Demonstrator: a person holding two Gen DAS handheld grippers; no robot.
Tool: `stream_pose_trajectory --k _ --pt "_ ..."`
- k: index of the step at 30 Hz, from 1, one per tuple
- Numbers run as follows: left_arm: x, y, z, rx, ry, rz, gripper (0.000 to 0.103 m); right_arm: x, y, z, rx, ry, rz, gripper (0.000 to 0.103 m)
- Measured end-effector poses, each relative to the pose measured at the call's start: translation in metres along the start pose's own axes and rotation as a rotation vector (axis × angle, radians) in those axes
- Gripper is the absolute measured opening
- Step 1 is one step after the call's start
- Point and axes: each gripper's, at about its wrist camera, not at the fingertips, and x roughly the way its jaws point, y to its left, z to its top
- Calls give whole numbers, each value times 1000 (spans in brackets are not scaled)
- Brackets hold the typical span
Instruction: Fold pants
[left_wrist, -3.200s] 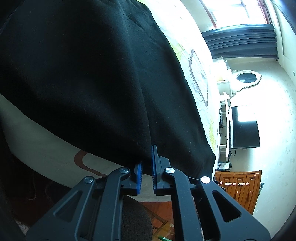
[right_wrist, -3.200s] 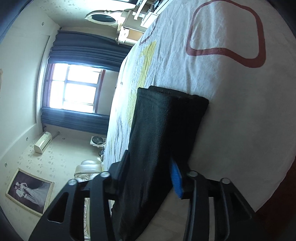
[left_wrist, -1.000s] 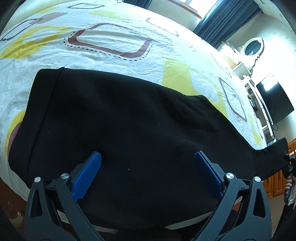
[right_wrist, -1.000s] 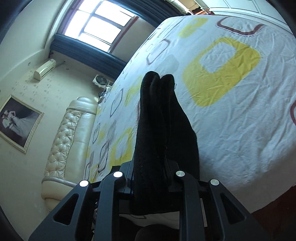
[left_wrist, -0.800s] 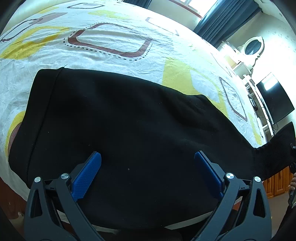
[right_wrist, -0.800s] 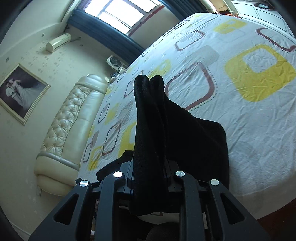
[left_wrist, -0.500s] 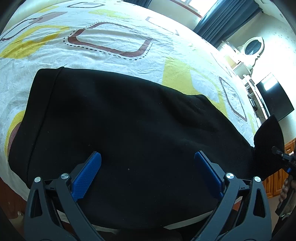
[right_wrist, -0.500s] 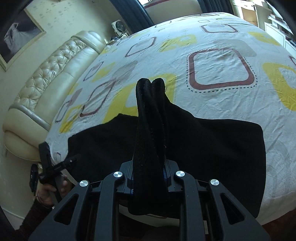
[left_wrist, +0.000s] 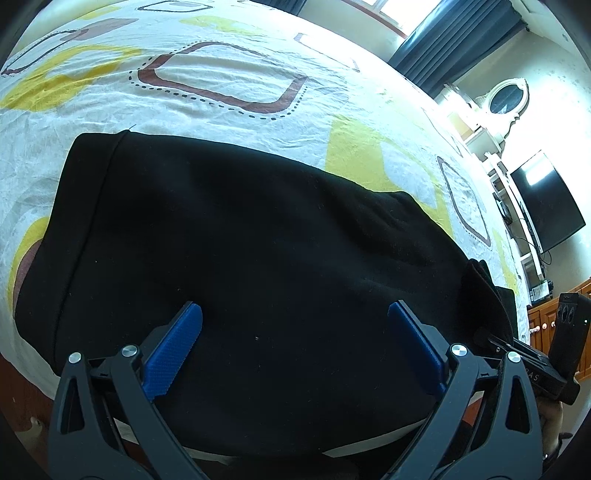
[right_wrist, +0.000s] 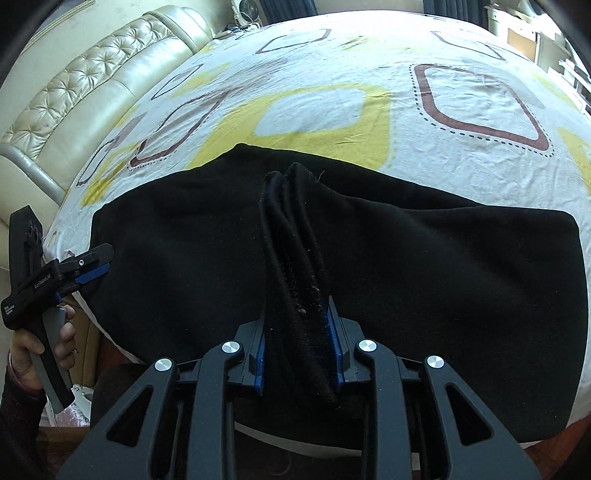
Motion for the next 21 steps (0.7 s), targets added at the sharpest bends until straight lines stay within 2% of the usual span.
stream_pose_trajectory --k 7,16,21 --pt "1 -1 0 11 0 11 100 6 19 -4 -58 -8 -39 28" --pt "1 -3 -1 20 0 16 100 17 41 -7 -79 -1 -29 28" --pt "2 -3 -1 21 0 18 100 20 50 -9 -103 -5 -61 28"
